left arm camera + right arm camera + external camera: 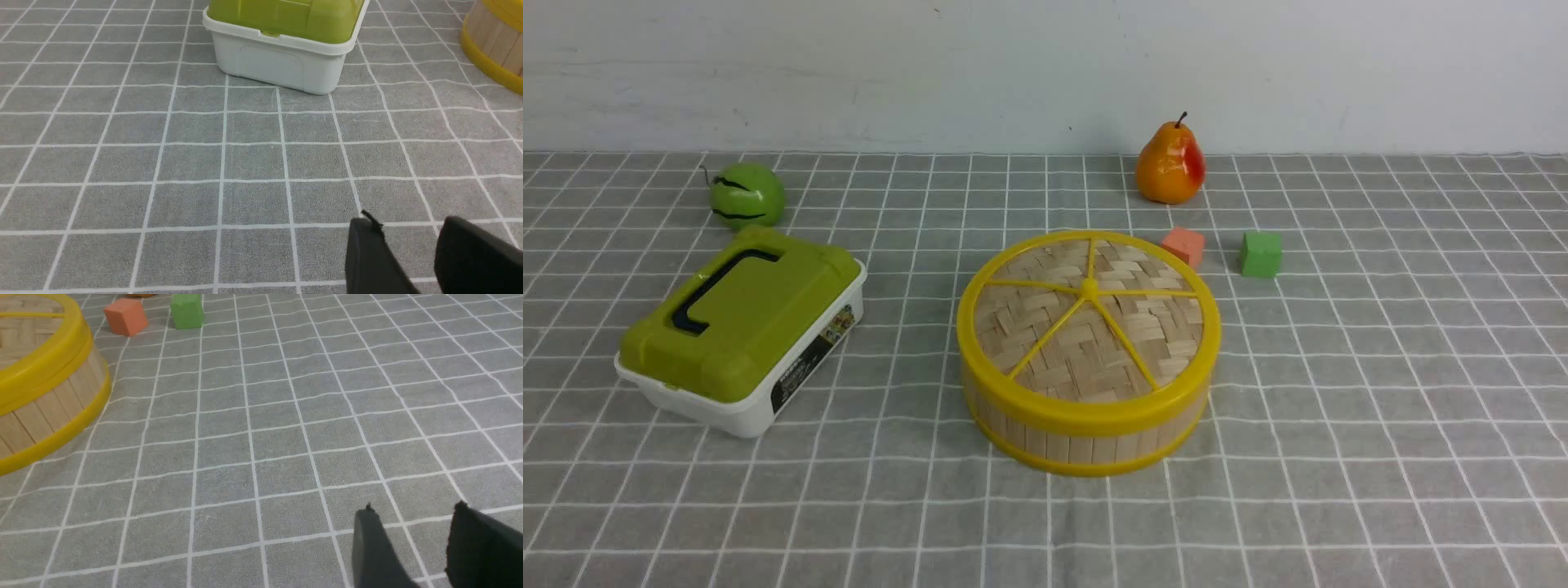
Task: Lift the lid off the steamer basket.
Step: Use the right arm to lift the lid of the steamer, then use the right arm to place the steamer lid on the table
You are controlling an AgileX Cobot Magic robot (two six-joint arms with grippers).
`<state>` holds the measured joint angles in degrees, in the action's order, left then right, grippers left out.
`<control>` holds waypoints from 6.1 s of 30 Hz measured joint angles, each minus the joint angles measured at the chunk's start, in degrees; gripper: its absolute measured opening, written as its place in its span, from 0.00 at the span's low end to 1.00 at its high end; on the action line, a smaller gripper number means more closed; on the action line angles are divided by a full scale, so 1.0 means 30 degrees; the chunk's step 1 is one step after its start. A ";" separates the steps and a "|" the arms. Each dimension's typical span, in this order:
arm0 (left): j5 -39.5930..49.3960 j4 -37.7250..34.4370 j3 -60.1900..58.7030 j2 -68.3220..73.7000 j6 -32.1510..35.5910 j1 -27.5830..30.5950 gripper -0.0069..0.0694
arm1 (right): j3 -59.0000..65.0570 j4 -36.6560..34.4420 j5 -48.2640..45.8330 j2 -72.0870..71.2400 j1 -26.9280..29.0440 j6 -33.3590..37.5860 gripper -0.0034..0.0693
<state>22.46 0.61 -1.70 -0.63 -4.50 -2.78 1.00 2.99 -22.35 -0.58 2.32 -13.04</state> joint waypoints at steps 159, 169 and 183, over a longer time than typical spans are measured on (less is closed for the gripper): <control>0.0000 0.0000 0.0000 0.0000 0.0000 0.0000 0.40 | -4.3436 -0.0771 -1.6584 3.7884 -1.0450 0.5345 0.16; 0.0000 0.0000 0.0000 0.0000 0.0000 0.0000 0.40 | -3.4299 -0.1529 -1.6607 3.1784 -0.4252 0.6232 0.16; 0.0000 0.0000 0.0000 0.0000 0.0000 0.0000 0.40 | -3.0003 -0.4391 -1.2079 3.5402 -0.1753 0.8142 0.16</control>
<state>22.46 0.61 -1.70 -0.63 -4.50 -2.78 -89.01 -10.18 -58.59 105.63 -2.94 11.39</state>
